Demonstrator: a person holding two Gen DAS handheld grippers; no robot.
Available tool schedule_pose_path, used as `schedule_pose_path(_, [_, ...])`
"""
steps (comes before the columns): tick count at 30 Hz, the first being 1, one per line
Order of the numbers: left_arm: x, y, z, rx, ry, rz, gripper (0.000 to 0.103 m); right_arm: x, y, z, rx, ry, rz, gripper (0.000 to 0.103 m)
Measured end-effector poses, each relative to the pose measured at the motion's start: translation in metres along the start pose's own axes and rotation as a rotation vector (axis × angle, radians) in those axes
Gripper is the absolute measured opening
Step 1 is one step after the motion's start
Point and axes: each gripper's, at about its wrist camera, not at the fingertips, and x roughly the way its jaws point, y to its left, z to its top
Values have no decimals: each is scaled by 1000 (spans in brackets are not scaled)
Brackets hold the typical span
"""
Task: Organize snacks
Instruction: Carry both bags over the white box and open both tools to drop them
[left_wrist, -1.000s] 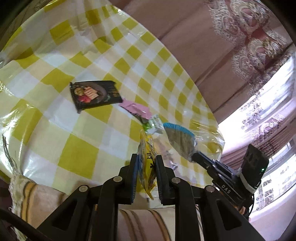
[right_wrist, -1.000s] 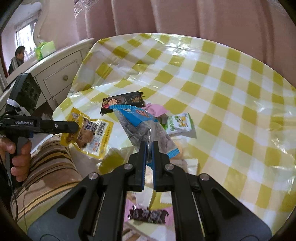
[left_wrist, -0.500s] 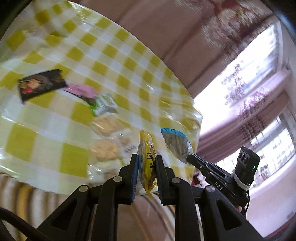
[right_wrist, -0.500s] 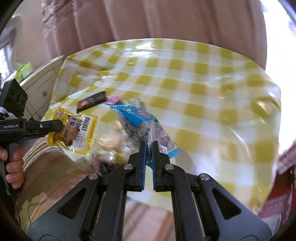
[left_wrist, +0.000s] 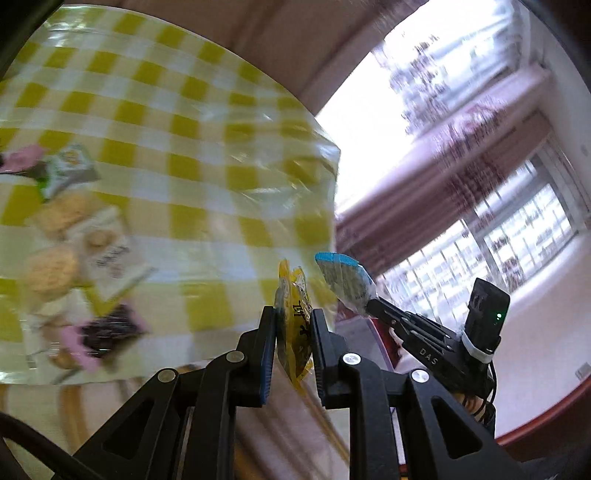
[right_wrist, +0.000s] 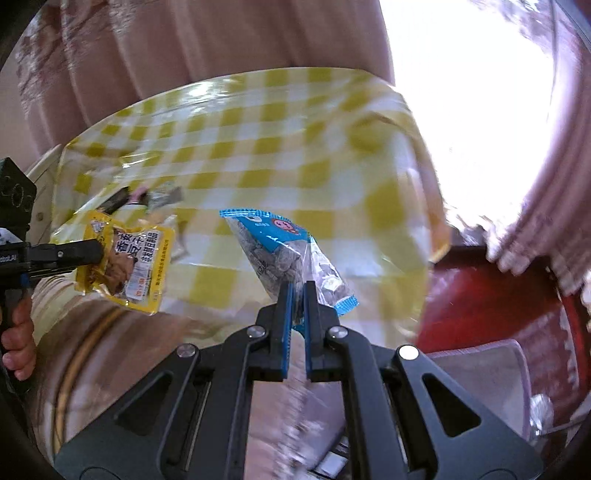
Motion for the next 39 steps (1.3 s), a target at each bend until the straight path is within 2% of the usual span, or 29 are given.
schedule_pose_path(10, [80,-68,-20,116,193,-61,19,-11,-73,-46,162,78,-127,7])
schedule_pose_path(19, [143,-100,-44,164,359,13,20,-7,-116,-91,277,174,-178,7])
schedule_pose_path(27, [163,-101,-54,176,417,71,21,-9,-134,-107,332,189,-189,7])
schedule_pose_path(33, [163,-105,-54,189,417,72,32,-18,-149,-110,394,185,-220,8])
schedule_pose_path(34, [161,-106,-54,195,410,76,38,-18,-150,-110,399,185,-225,11])
schedule_pose_path(36, [158,-109,-53,210,387,92,50,-20,-151,-110,407,184,-238,23])
schedule_pose_path(38, [152,-112,-52,231,359,117,65,-22,-149,-109,411,181,-255,56])
schedule_pose_path(39, [148,-114,-51,242,339,130,66,-23,-147,-108,409,174,-262,61])
